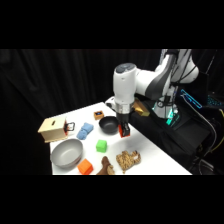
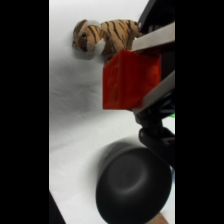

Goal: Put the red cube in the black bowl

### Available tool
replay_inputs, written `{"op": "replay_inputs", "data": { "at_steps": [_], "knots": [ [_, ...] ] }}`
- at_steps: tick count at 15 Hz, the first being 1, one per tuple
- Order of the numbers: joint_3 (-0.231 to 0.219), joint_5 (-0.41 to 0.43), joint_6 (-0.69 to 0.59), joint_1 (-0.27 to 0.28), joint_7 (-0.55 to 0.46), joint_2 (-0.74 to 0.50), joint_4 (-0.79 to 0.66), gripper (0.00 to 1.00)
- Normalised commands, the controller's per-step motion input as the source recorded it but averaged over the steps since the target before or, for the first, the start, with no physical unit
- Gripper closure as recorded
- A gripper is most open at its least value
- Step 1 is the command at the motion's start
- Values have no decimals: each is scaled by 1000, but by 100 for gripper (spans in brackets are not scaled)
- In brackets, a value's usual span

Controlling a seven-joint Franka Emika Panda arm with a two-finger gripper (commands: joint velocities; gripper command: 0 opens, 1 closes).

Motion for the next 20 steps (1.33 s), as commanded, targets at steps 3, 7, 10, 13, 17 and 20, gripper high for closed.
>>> {"op": "replay_inputs", "data": {
  "at_steps": [3,7,10,13,17,20],
  "knots": [
    [135,-4,-231,-324,-252,-145,122,72],
    [49,7,-182,-284,-255,-185,54,72],
    [-8,29,-152,-240,-250,-174,34,72],
    [-36,56,-124,-197,-240,-160,10,72],
    [-48,90,-49,-157,-244,-150,-41,72],
    [-46,103,84,-125,-259,-114,-111,72]
  ]
}}
